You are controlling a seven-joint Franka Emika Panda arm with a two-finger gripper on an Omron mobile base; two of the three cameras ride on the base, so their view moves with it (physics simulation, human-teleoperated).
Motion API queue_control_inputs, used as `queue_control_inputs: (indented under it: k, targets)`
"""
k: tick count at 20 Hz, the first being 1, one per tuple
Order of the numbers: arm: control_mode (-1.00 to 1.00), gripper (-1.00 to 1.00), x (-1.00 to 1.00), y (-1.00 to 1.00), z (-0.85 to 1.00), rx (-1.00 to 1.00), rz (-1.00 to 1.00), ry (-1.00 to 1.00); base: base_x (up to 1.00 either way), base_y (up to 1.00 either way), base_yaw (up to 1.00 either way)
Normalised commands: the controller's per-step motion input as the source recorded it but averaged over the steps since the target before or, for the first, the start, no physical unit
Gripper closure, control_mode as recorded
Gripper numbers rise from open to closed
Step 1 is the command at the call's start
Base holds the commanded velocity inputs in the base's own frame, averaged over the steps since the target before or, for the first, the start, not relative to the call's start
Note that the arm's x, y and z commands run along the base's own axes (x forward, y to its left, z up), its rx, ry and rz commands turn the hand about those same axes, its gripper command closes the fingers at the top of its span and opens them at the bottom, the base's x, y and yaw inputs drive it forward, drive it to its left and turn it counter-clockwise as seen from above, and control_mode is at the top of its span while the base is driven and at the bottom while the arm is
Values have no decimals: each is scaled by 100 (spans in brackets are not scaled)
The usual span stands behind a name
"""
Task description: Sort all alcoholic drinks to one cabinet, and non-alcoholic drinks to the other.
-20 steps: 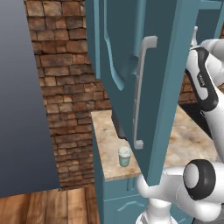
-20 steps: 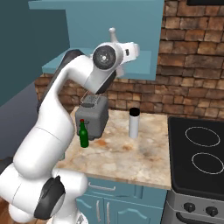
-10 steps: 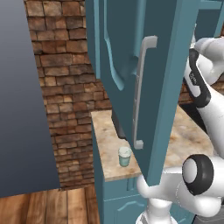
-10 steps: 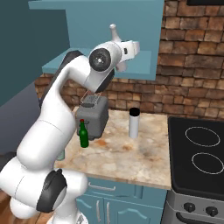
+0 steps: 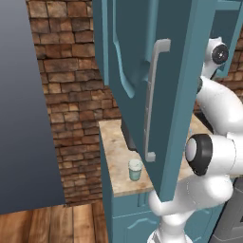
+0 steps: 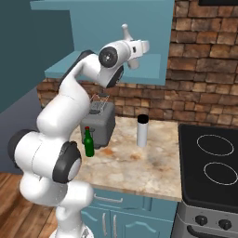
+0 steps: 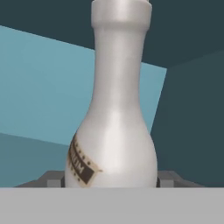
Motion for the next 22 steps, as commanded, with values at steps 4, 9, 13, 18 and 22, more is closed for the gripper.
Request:
queue_control_inputs:
  k: [4, 9, 13, 18, 22]
  targets:
    - [-100, 100, 62, -3, -17, 0, -6, 0, 0, 0, 0]
    - [-100, 100, 56, -6, -33, 0, -4, 1, 0, 0, 0]
    - [-100, 100, 33, -17, -22, 1, -2, 0, 0, 0, 0]
    - [-100, 100, 11, -13, -30, 3, -1, 0, 0, 0, 0]
    - [-100, -100, 2, -6, -36, 4, 0, 0, 0, 0, 0]
